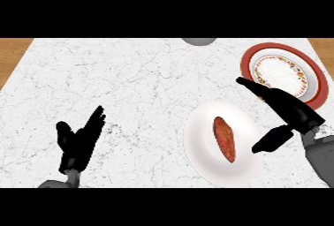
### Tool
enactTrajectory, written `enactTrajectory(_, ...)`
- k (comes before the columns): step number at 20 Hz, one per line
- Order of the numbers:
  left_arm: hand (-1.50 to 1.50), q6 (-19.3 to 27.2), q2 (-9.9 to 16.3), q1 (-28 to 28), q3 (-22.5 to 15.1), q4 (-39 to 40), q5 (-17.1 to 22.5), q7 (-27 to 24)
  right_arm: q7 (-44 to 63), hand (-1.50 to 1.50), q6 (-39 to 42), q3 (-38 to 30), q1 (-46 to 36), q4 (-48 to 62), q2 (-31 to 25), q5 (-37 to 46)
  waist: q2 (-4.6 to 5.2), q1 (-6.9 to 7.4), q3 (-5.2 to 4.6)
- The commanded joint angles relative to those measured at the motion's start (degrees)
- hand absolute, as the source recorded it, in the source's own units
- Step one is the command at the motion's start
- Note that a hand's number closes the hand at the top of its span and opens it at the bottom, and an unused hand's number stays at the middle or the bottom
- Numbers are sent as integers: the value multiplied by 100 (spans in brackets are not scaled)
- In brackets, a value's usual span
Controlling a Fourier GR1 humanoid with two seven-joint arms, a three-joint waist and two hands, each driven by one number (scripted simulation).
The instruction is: Pick the sweet potato from the plate and place it in the plate
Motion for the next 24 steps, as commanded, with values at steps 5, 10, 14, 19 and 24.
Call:
enactTrajectory(5, 0, 125, -269, 514, -157, -556, -273, 182, 299, -150, 500, 49, 300, -35, 498, 342, 16, 27, -14)
enactTrajectory(10, 0, -81, -474, -121, 90, 448, -437, -27, 658, -150, 359, 171, 482, -399, 1125, 865, 21, -13, -16)
enactTrajectory(14, 0, -241, -354, -165, 416, 384, -359, 8, 798, -150, 450, 196, 791, -830, 1079, 1360, 17, -22, -16)
enactTrajectory(19, 0, -283, -336, 176, 420, -69, -389, 170, 530, -150, 117, 285, 775, -231, 1308, 2091, 19, 8, -14)
enactTrajectory(24, 0, -412, -505, 82, 447, 272, -628, -75, 302, -150, 278, 102, 571, 341, 1620, 2391, 22, 6, -15)
